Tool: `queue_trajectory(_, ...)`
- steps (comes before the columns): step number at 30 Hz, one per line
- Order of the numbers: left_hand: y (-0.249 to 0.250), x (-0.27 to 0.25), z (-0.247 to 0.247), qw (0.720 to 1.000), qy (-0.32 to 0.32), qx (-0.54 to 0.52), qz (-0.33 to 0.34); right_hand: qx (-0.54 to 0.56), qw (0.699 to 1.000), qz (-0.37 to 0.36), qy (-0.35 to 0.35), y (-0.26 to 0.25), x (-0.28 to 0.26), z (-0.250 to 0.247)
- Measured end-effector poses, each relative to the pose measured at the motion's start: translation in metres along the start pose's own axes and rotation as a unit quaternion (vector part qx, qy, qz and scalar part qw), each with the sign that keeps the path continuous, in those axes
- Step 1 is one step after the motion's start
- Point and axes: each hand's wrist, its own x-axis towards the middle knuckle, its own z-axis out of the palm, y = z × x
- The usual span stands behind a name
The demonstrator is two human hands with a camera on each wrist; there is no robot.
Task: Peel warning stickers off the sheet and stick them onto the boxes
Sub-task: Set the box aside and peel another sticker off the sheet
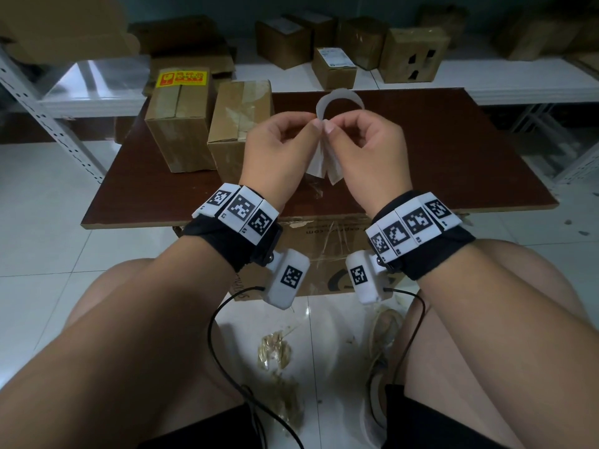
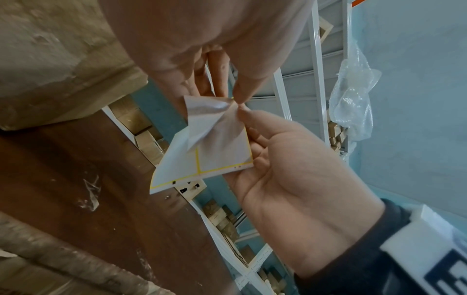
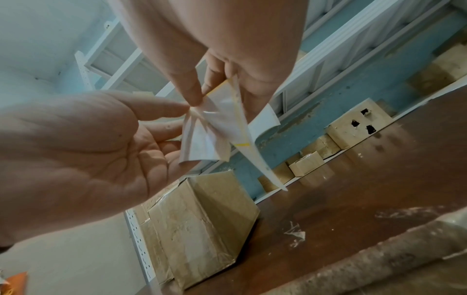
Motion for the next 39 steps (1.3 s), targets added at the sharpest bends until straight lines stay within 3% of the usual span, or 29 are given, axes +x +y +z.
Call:
queue_trajectory(13, -0.0017, 0.002, -0.0001, 1.0, 0.002, 0.021, 0.004, 0.056, 0.998, 0.033, -0.011, -0.0068, -0.003, 0.0001)
queue_trajectory(18, -0.0022, 0.0002, -0.0003, 0.997, -0.008, 0.06, 0.037, 0.021, 1.0, 0.012, -0.002, -0.0046, -0.0013, 0.0002)
queue_trajectory(32, -0.0033, 0.0041, -0.001, 0.999, 0.008, 0.04, 0.018, 0.0, 1.0, 0.011, -0.011, -0.0054, -0.0018, 0.0005)
queue_trajectory(35, -0.0033, 0.0025, 0.0003, 0.999, 0.011, 0.029, 0.04, 0.023, 1.0, 0.013, -0.008, -0.0052, -0.0015, 0.002)
queue_trajectory(39, -0.0044, 0.0014, -0.0002, 0.988, 0.001, 0.079, 0.13, 0.145, 0.988, 0.049, -0.025, -0.0103, -0.0023, 0.0047)
